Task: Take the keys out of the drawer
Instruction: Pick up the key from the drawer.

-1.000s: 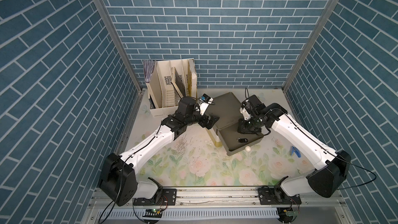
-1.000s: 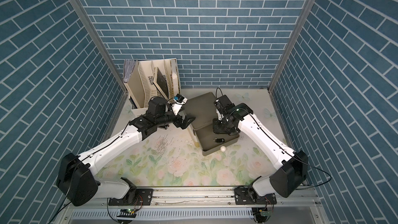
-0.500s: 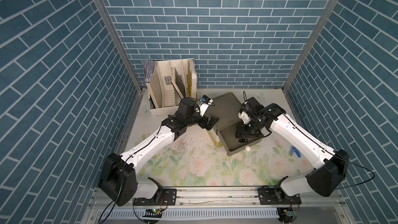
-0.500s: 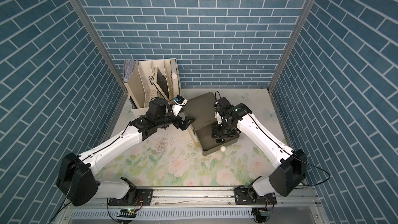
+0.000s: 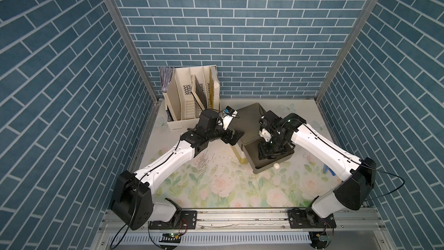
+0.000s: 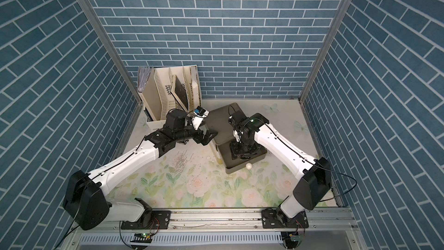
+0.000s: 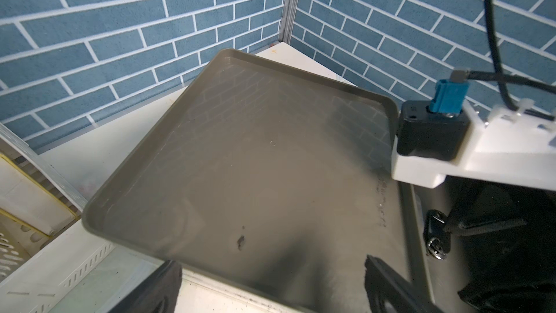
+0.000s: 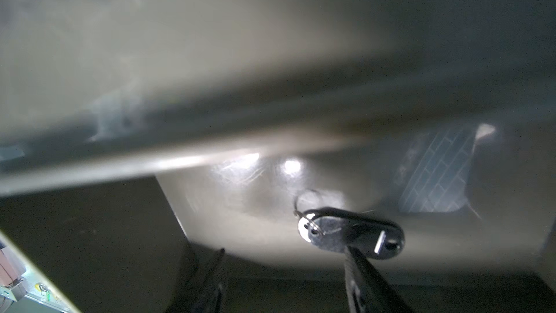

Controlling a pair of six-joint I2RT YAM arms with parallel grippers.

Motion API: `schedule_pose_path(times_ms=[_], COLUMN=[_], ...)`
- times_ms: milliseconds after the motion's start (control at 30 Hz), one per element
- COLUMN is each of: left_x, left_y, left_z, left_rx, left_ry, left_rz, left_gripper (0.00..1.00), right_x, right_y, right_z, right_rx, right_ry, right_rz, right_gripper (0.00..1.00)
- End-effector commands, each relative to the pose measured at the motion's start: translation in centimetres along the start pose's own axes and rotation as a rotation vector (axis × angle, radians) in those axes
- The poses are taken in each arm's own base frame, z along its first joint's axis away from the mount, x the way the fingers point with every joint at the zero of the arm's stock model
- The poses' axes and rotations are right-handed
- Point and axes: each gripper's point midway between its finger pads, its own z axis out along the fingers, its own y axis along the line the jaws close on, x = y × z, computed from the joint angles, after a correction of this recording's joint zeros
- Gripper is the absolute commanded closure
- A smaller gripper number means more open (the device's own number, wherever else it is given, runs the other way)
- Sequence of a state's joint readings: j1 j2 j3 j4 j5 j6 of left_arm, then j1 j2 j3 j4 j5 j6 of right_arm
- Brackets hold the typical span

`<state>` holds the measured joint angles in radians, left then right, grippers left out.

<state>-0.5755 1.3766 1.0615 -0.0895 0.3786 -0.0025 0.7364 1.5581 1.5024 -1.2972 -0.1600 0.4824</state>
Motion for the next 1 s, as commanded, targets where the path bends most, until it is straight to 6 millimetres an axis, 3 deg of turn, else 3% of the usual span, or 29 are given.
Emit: schedule_pose_path(times_ms=[0,133,267,533,633,967], left_x=[-0.5,-0.5,-0.5,-0.2,-0.3,-0.1], left_y=[0.1,0.1,0.1,0.2,0.2,0.2], left_z=[-0.3,-0.2,-0.2,-0.4,-0.4,-0.2], left_rx=[-0.008,-0.005,-0.006,-0.013,-0.014,-0.012], left_ry=[-0.02,-0.019,-0.02,-0.014,-0.015,-0.011], left_rz=[0.008,0.011,0.011,0.01,0.01,0.009], left_gripper=[0.0,0.0,0.0,0.0,0.0,0.0], right_x=[0.9,1.1,0.9,-1.1,-1.9,-4.5], right_y=[-0.7,-0.9,-1.4,-2.0,-2.3,-3.6], right_z=[0.6,1.0,1.5,1.6,1.3,-1.5], right_rx=[0.051,0.075,0.104,0.177,0.201,0.253], right_ry=[0.044,0.052,0.062,0.024,-0.003,-0.14], right_rz=[-0.003,-0.003,-0.003,-0.009,-0.007,0.052], right_gripper=[0.35,0.43,0.68,0.95,1.0,1.0])
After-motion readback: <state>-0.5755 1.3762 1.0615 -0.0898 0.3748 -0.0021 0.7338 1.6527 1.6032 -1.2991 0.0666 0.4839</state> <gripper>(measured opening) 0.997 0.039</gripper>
